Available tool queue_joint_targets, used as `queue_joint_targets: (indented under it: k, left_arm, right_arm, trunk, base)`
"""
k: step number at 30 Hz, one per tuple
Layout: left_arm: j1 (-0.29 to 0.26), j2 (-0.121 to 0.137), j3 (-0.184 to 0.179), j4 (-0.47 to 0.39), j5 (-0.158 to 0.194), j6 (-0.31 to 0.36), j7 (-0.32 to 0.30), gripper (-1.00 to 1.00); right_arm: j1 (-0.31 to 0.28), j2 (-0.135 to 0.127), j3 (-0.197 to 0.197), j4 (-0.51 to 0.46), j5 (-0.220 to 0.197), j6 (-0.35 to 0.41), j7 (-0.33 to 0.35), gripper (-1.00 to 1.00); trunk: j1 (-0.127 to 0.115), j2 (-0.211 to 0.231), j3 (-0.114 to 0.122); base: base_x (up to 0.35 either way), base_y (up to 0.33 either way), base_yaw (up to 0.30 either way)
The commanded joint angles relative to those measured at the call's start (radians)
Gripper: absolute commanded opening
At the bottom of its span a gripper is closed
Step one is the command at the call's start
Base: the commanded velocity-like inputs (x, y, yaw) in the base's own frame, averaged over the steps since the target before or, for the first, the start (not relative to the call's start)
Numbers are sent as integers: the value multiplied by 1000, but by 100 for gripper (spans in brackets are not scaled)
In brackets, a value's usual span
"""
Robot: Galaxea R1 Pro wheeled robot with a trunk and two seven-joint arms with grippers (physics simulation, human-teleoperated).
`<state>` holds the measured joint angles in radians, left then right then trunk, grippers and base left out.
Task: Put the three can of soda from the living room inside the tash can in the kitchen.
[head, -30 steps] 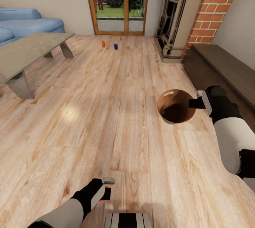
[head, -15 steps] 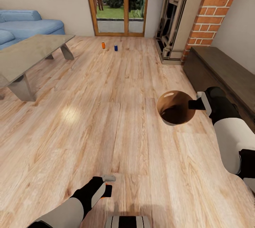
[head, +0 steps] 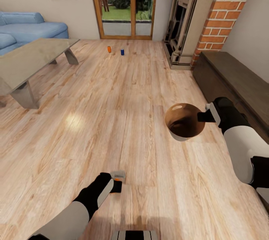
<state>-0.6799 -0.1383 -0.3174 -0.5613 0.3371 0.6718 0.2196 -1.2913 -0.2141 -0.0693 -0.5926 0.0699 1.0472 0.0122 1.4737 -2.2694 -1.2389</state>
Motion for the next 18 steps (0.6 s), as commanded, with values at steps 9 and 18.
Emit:
queue_joint_targets:
  k: [9, 18]
  left_arm:
    - [0, 3, 2, -113, 4, 112, -2, -100]
    - [2, 5, 4, -314, 6, 281, -3, -100]
  right_arm:
    - [0, 1, 0, 55, -10, 0, 0, -100]
    - [3, 1, 9, 67, -9, 0, -1, -100]
  trunk:
    - [-35, 63, 28]
    - [-69, 126, 57]
  base:
    - [0, 0, 0]
    - [0, 0, 0]
